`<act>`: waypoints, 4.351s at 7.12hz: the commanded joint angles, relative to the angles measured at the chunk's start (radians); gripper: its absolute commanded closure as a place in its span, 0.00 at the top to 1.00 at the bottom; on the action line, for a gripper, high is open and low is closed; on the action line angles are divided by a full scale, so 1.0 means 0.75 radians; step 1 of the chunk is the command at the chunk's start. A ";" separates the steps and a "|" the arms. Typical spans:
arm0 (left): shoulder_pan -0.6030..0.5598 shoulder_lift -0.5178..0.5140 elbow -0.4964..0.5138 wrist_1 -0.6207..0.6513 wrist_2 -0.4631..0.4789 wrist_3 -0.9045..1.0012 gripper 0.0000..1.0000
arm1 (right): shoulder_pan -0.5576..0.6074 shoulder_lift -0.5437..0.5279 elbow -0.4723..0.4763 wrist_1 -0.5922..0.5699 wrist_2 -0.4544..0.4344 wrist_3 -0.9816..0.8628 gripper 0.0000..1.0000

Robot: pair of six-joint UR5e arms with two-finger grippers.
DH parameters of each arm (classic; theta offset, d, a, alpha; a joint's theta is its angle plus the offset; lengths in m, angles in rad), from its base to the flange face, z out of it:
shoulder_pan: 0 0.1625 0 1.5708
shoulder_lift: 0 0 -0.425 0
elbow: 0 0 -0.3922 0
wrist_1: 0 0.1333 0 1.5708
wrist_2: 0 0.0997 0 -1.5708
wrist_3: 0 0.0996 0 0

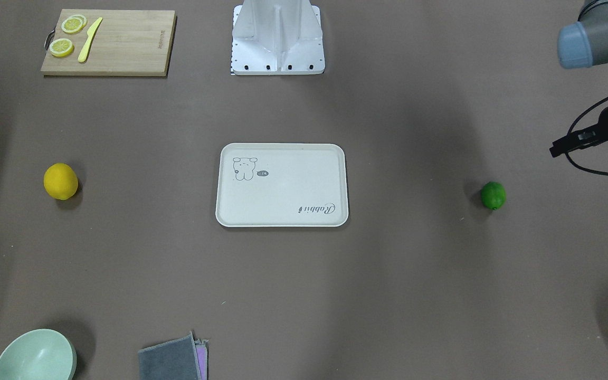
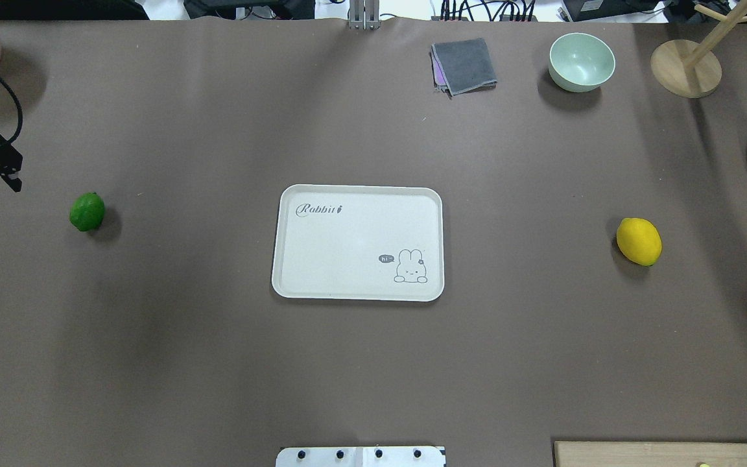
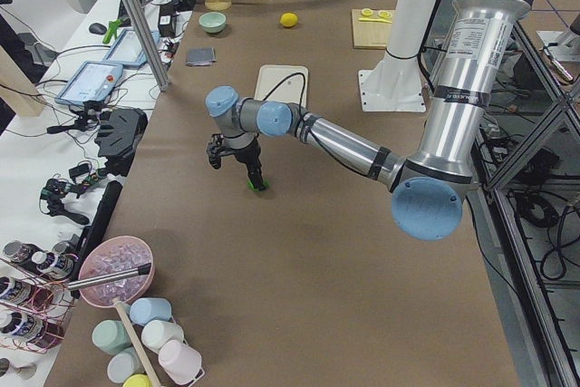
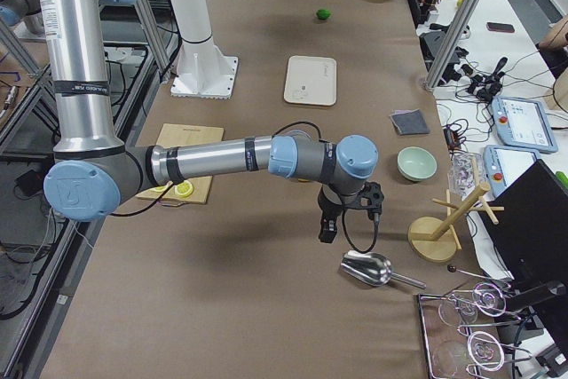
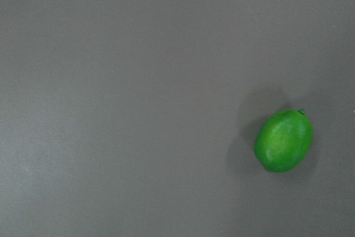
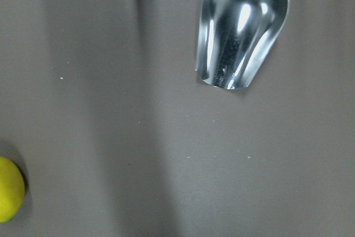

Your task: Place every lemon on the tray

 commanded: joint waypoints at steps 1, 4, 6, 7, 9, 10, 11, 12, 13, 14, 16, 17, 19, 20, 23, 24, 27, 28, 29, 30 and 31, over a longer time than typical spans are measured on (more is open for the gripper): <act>0.077 -0.003 0.041 -0.109 0.007 -0.126 0.97 | -0.137 0.026 0.092 0.002 0.021 0.165 0.99; 0.155 0.003 0.131 -0.382 0.062 -0.298 0.97 | -0.355 0.055 0.086 0.248 0.019 0.474 0.99; 0.190 0.003 0.150 -0.479 0.084 -0.306 0.97 | -0.464 0.077 0.076 0.327 0.009 0.579 0.99; 0.198 -0.005 0.204 -0.544 0.088 -0.312 0.97 | -0.495 0.106 0.061 0.327 0.011 0.644 0.99; 0.227 -0.011 0.256 -0.632 0.090 -0.386 0.97 | -0.550 0.137 0.043 0.329 0.006 0.667 0.99; 0.235 -0.013 0.278 -0.671 0.091 -0.420 0.96 | -0.581 0.141 0.019 0.357 0.004 0.663 0.99; 0.243 -0.011 0.293 -0.700 0.091 -0.441 0.93 | -0.597 0.137 -0.071 0.528 -0.002 0.669 0.99; 0.250 -0.013 0.317 -0.735 0.091 -0.459 0.83 | -0.620 0.135 -0.120 0.613 -0.008 0.702 0.99; 0.260 -0.013 0.322 -0.759 0.121 -0.470 0.61 | -0.646 0.137 -0.121 0.613 -0.034 0.710 0.99; 0.264 -0.011 0.320 -0.762 0.135 -0.472 0.27 | -0.669 0.139 -0.123 0.617 -0.036 0.710 0.99; 0.264 -0.007 0.303 -0.764 0.131 -0.472 0.00 | -0.716 0.137 -0.127 0.624 -0.032 0.708 0.99; 0.260 0.005 0.259 -0.746 0.119 -0.460 0.00 | -0.736 0.131 -0.133 0.624 -0.032 0.708 0.98; 0.175 0.050 0.132 -0.634 -0.011 -0.387 0.00 | -0.749 0.124 -0.133 0.620 -0.036 0.706 0.98; 0.093 0.067 0.040 -0.491 -0.018 -0.273 0.00 | -0.749 0.120 -0.133 0.616 -0.036 0.704 0.98; -0.065 0.046 -0.153 -0.016 -0.018 0.057 0.00 | -0.745 0.092 -0.137 0.605 -0.039 0.692 0.95; -0.098 0.032 -0.175 0.044 -0.018 0.074 0.00 | -0.743 0.090 -0.137 0.605 -0.037 0.692 0.89; -0.116 -0.159 -0.198 0.336 -0.012 0.133 0.00 | -0.722 0.104 -0.119 0.542 -0.016 0.694 0.44; -0.116 -0.187 -0.198 0.363 -0.010 0.133 0.00 | -0.720 0.108 -0.119 0.530 -0.014 0.694 0.42; -0.112 -0.219 -0.194 0.367 -0.004 0.131 0.00 | -0.708 0.106 -0.107 0.530 -0.012 0.692 0.42; -0.112 -0.222 -0.204 0.363 -0.010 0.113 0.00 | -0.673 0.094 -0.062 0.528 -0.004 0.692 0.42; -0.110 -0.224 -0.232 0.365 -0.014 0.109 0.00 | -0.655 0.098 -0.035 0.528 0.016 0.692 0.42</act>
